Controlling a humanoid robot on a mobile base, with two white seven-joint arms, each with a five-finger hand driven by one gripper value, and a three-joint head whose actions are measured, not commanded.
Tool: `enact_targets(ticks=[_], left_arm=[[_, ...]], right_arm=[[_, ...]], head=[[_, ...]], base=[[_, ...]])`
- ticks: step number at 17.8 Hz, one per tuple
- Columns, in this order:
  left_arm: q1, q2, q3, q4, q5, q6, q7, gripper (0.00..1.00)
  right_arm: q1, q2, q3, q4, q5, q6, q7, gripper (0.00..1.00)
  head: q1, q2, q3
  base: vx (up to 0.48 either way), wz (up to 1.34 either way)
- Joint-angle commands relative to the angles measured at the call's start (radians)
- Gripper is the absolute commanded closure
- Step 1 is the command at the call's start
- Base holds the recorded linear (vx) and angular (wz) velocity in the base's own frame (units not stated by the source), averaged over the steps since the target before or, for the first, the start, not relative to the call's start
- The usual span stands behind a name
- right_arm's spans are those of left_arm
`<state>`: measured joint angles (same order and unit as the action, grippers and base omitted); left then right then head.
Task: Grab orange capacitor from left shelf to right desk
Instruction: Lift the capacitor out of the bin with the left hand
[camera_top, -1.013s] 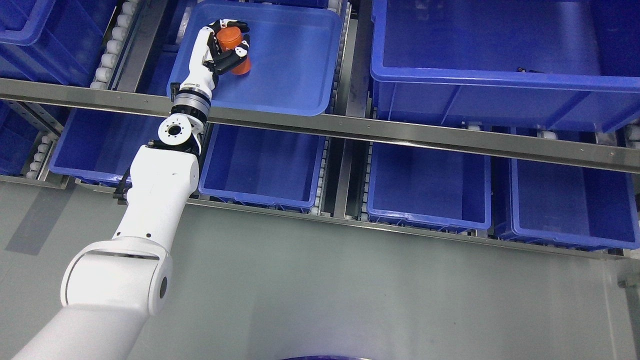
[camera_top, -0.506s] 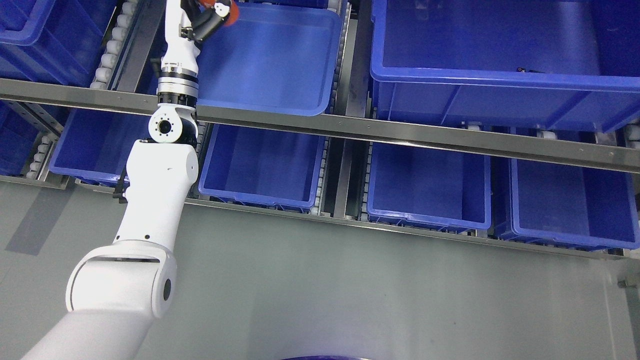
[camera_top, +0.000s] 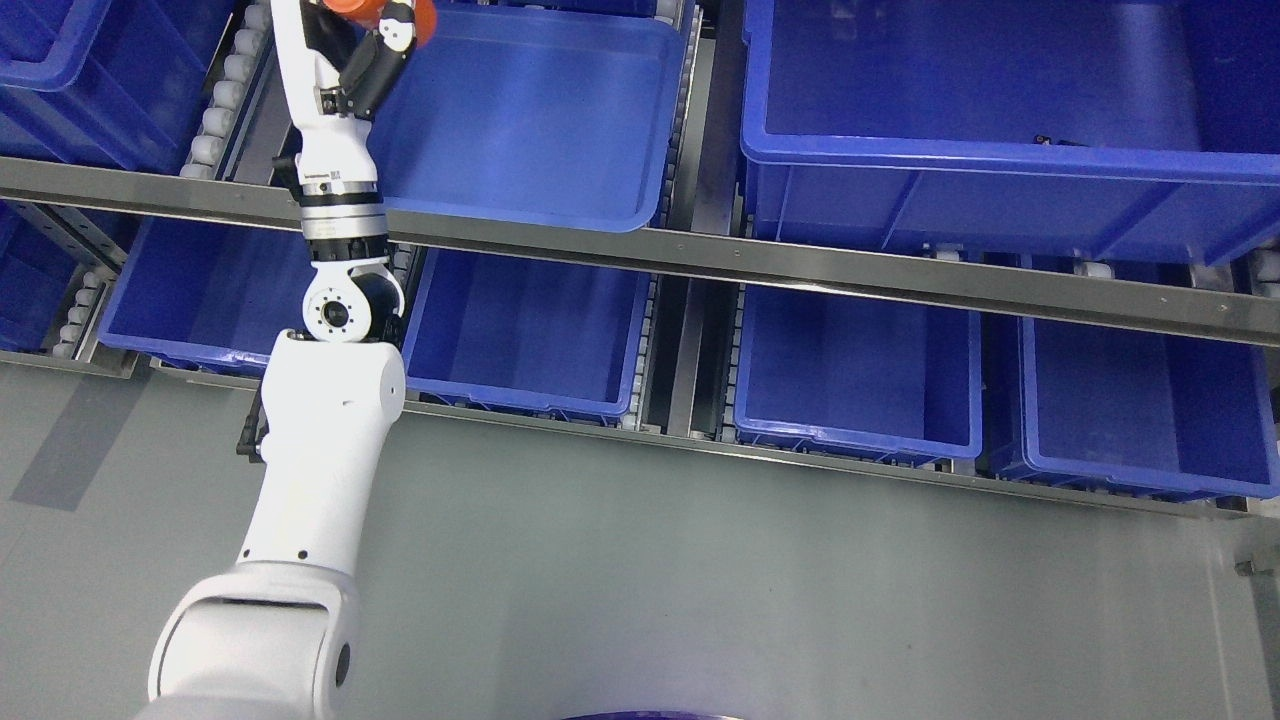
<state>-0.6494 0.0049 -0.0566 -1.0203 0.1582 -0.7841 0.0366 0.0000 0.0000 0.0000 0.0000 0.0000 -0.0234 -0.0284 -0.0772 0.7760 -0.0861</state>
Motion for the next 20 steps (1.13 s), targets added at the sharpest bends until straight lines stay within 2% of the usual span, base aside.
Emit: enact_targets(ticks=[1, 3, 6, 8, 9, 20], left_arm=[[0.223, 0.013, -0.114, -0.475, 0.011, 0.029, 0.003, 1.0], [0.263, 0.013, -0.103, -0.515, 0.011, 0.066, 0.003, 1.0], [0.329, 0.013, -0.095, -0.633, 0.046, 0.25, 0.022, 0.99], [0.343, 0.013, -0.095, -0.696, 0.058, 0.415, 0.09, 0.99], [0.343, 0.013, -0.098, -0.699, 0.058, 0.443, 0.098, 0.99], [0.389, 0.013, -0.097, -0.699, 0.058, 0.439, 0.097, 0.99]], right_arm=[[0.02, -0.017, -0.012, -0.017, 0.003, 0.0, -0.001, 0.0], [0.02, -0.017, -0.012, -0.017, 0.003, 0.0, -0.001, 0.0], [0.02, -0.017, -0.012, -0.017, 0.003, -0.001, -0.001, 0.0], [0.02, -0.017, -0.012, -0.017, 0.003, 0.0, -0.001, 0.0], [0.02, -0.017, -0.012, -0.017, 0.003, 0.0, -0.001, 0.0], [0.02, -0.017, -0.012, -0.017, 0.003, 0.0, -0.001, 0.0]], head=[[0.0, 0.0, 0.0], [0.0, 0.0, 0.0], [0.0, 0.0, 0.0], [0.0, 0.0, 0.0], [0.0, 0.0, 0.0], [0.0, 0.0, 0.0]], base=[[0.0, 0.0], [0.0, 0.0], [0.0, 0.0], [0.0, 0.0], [0.0, 0.0], [-0.029, -0.07]])
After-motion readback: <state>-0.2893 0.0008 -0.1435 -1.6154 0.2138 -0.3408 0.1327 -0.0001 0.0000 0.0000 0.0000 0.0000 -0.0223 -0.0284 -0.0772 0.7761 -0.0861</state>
